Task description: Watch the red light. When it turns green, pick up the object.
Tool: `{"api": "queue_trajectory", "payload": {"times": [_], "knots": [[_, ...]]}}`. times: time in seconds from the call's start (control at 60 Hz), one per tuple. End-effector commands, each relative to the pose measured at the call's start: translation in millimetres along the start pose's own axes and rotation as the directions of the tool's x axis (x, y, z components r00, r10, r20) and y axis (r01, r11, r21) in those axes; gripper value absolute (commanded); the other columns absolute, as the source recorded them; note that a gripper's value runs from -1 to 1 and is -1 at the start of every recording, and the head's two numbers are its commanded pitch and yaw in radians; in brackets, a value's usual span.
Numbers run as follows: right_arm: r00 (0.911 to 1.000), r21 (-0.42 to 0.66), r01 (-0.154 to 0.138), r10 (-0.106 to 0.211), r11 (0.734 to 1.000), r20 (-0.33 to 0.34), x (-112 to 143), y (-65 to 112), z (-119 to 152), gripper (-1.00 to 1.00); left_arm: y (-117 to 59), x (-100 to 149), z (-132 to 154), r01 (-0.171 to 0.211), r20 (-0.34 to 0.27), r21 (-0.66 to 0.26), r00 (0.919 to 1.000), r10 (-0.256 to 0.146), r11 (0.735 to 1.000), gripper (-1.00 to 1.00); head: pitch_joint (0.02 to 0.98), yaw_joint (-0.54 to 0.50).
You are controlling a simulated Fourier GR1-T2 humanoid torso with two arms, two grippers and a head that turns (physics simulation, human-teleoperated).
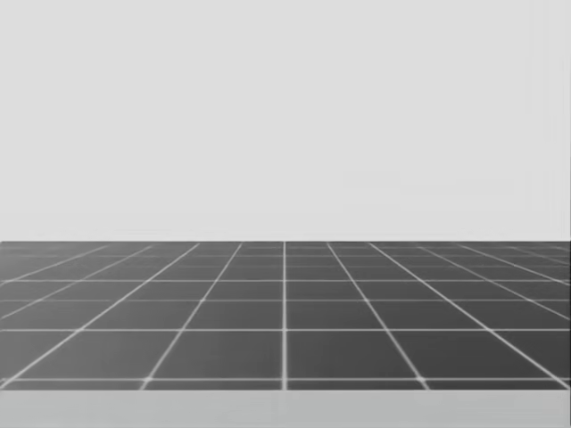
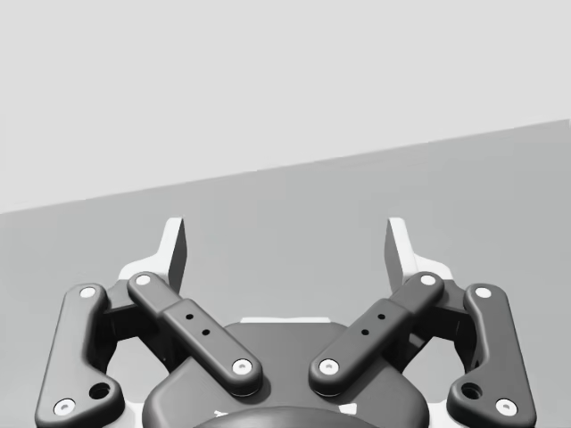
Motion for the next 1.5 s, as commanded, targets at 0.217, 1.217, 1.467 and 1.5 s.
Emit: {"api": "queue_trajectory", "payload": {"times": [0.217, 1.217, 1.467, 1.5], "knots": [[0.9983, -0.011, 0.042, -0.042, 0.999, -0.041, -4.5, -12.5, -1.6, -1.0, 0.9, -9.6, -4.4, 0.029, -0.021, 0.0, 0.9994, -0.029, 1.0, -1.0, 0.121, 0.0], [0.9984, -0.049, -0.028, 0.026, 0.998, -0.051, -3.7, -9.7, -2.0, -1.0, 2.1, -7.2, -3.7, 0.021, 0.002, -0.009, 0.9998, -0.021, 1.0, -1.0, 0.585, -0.04], [0.9983, -0.053, -0.034, 0.032, 0.998, -0.049, -3.5, -9.4, -1.6, -1.0, 1.7, -6.5, -2.6, 0.013, 0.002, -0.008, 0.9999, -0.013, 1.0, -1.0, 0.587, -0.04], [0.9982, -0.054, -0.035, 0.032, 0.998, -0.051, -3.5, -9.3, -1.7, -1.0, 1.7, -6.4, -2.5, 0.012, 0.002, -0.008, 0.9999, -0.012, 1.0, -1.0, 0.588, -0.04]]}}
